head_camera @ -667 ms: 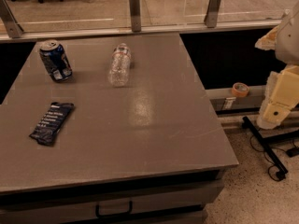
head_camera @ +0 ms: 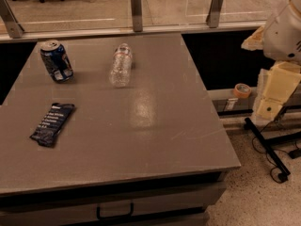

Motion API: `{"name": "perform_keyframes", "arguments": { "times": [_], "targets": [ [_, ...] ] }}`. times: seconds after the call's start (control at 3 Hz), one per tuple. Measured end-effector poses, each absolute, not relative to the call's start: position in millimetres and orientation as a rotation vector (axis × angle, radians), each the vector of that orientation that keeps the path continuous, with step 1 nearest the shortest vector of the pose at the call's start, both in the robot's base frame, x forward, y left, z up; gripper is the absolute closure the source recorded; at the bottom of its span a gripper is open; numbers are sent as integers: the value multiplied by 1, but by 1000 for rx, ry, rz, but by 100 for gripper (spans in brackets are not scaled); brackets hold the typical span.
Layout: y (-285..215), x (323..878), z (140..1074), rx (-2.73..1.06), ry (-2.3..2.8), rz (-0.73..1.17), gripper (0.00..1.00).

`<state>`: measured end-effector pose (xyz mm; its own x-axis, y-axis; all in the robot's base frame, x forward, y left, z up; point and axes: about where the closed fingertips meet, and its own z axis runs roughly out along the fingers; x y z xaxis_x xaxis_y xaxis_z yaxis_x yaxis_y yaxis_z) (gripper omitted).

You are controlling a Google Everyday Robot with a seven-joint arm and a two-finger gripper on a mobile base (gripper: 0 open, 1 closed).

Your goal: Place water bottle upright

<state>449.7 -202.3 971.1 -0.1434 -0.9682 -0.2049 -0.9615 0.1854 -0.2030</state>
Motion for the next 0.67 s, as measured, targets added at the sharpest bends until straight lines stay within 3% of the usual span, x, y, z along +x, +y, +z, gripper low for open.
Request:
{"name": "perform_keyframes", "arguments": {
  "times": [0.67],
  "targets": [
    [-114,523,962,-2350,1677,34,0]
  ]
}}
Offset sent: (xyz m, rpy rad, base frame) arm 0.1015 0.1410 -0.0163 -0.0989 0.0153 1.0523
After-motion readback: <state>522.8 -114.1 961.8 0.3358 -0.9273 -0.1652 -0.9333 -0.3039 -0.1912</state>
